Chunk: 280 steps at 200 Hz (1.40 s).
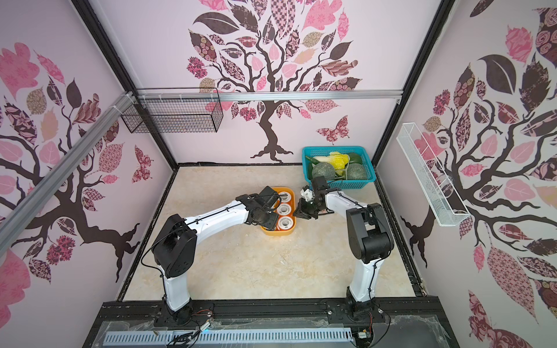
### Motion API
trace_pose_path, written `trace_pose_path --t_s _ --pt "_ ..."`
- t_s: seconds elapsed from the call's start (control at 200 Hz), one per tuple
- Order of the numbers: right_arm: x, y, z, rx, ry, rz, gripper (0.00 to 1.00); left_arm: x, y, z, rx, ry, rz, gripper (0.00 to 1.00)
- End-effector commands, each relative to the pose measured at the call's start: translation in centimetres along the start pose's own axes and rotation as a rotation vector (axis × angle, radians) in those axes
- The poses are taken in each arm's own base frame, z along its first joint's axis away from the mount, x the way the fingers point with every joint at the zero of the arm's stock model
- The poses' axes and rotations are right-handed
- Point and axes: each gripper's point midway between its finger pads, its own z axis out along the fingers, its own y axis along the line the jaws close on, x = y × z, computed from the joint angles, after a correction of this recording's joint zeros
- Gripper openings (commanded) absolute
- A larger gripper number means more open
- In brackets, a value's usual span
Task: Put the sealing tape into the storage box
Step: Place the sealing tape in the storage box.
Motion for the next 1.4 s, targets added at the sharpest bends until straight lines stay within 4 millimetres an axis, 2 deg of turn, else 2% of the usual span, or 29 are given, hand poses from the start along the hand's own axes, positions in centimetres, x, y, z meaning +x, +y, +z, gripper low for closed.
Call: trace_pose_path --t_s 0.0,0.865,1.396 --pt "-0.4 0.5 -0.1 -0.001 -0.005 -0.014 0.16 -1.1 0.0 0.3 -0.010 -0.024 -0.003 0.62" --pt "-0.3 0.3 0.0 0.010 0.003 -0.016 0.16 -0.4 0.3 1.9 -0.034 0.011 0.005 0.66" --pt "-0.2 0.2 0.1 0.007 0.007 -0.014 0.16 -0.8 0.6 1.4 -0.052 -0.003 0.009 0.69"
